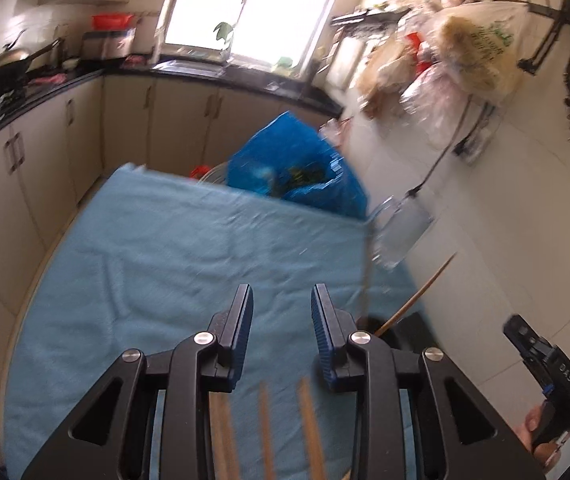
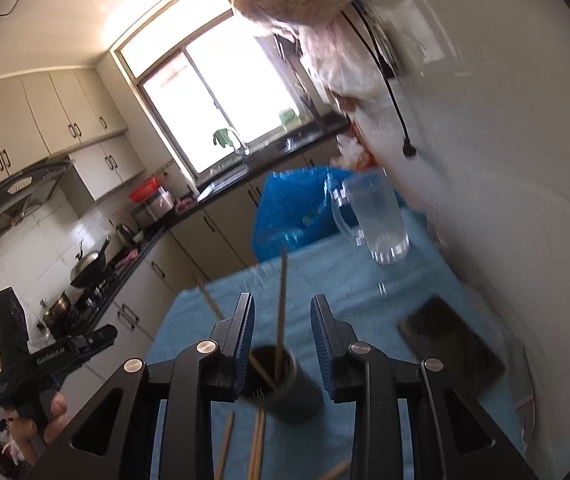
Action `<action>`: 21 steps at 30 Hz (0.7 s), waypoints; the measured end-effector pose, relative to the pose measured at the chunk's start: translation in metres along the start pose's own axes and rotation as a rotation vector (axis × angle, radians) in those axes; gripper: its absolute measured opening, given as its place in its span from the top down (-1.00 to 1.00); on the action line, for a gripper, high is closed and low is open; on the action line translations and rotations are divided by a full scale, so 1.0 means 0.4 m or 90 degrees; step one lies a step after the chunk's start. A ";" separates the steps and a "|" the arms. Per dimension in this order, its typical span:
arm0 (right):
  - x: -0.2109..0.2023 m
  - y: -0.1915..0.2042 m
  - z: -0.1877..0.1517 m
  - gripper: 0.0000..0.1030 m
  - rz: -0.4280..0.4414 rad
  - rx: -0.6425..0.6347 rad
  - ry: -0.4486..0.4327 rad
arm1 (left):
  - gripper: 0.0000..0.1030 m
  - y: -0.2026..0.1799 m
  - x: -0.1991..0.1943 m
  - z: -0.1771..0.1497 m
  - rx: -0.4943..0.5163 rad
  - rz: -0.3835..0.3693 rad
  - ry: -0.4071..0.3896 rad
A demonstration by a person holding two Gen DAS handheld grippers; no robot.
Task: Organize utensils
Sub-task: 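Open the right tool over the cup while the left tool releases its chopstick, then grasp another chopstick with the left tool while the right tool grasps one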
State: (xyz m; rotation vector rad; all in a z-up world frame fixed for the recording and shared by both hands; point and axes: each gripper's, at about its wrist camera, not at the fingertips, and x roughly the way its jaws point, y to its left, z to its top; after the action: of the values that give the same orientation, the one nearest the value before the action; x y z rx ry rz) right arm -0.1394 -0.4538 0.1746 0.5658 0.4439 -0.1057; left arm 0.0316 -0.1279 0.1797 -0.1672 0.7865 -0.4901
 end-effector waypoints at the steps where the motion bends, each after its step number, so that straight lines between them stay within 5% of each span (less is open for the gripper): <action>1: -0.001 -0.012 -0.025 0.38 0.000 0.004 0.016 | 0.44 0.020 0.002 -0.014 -0.008 0.005 0.006; 9: 0.050 -0.134 -0.233 0.38 -0.035 0.070 0.149 | 0.44 0.227 0.132 -0.177 -0.119 0.060 0.145; 17: 0.107 -0.171 -0.273 0.38 -0.052 0.107 0.218 | 0.44 0.203 0.272 -0.223 -0.076 0.105 0.233; 21: 0.104 -0.163 -0.265 0.38 -0.061 0.096 0.220 | 0.44 0.190 0.299 -0.221 -0.043 0.139 0.224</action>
State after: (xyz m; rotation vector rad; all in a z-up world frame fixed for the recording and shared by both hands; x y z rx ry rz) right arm -0.1562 -0.4507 0.0446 0.7148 0.8041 -0.1339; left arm 0.0679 -0.1158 0.0171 -0.0557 1.1521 -0.2876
